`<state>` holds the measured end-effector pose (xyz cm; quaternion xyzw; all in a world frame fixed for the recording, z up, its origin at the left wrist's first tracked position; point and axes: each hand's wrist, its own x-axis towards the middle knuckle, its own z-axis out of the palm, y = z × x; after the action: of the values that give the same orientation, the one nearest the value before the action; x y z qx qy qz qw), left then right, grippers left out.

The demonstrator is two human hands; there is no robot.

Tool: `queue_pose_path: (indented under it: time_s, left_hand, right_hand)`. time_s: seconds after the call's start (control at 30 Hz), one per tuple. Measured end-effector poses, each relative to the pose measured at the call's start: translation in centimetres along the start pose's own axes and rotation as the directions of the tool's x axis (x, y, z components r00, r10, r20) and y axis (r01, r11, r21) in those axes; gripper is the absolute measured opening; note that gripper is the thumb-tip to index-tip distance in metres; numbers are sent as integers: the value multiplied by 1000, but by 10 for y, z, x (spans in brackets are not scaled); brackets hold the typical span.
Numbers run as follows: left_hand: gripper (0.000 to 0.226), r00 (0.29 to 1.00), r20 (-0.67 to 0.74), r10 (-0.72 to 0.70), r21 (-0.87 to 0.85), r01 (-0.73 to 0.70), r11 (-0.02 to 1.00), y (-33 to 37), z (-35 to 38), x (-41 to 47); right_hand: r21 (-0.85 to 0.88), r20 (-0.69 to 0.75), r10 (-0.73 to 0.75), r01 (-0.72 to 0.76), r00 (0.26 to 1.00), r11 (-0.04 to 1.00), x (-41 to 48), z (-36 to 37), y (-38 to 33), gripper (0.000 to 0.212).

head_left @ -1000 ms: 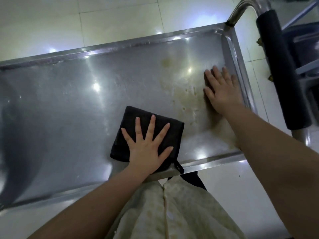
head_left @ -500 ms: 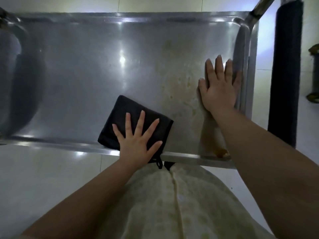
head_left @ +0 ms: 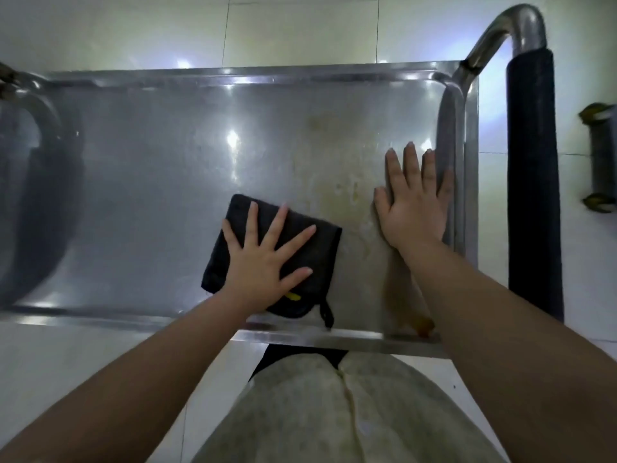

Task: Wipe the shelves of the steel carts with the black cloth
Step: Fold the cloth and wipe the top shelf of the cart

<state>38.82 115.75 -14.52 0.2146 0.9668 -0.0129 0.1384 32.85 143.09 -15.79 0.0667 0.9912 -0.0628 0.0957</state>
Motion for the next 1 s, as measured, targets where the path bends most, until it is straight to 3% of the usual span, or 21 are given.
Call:
queue_pose_path:
  time_s: [0.2, 0.5, 0.67, 0.77, 1.0]
  left_hand:
    - [67, 978, -33, -204, -90, 201, 975, -8, -34, 128]
    - [69, 958, -12, -287, -126, 284, 951, -18, -62, 220]
    - [72, 973, 3, -232, -161, 229, 960, -2, -50, 178]
    - [72, 985, -23, -171, -172, 164, 971, 16, -35, 127]
    - [74, 987, 53, -152, -175, 159, 972, 67, 4, -3]
  right_hand:
    - [-3, -5, 19, -19, 1000, 1000, 4, 3, 0, 62]
    - [-11, 6, 25, -25, 1000, 1000, 9, 2, -1, 63]
    - [-24, 39, 24, -23, 999, 999, 12, 2, 0, 62]
    - [-32, 53, 26, -24, 998, 999, 13, -1, 1, 62]
    - [-39, 71, 21, -18, 997, 999, 11, -6, 0, 60]
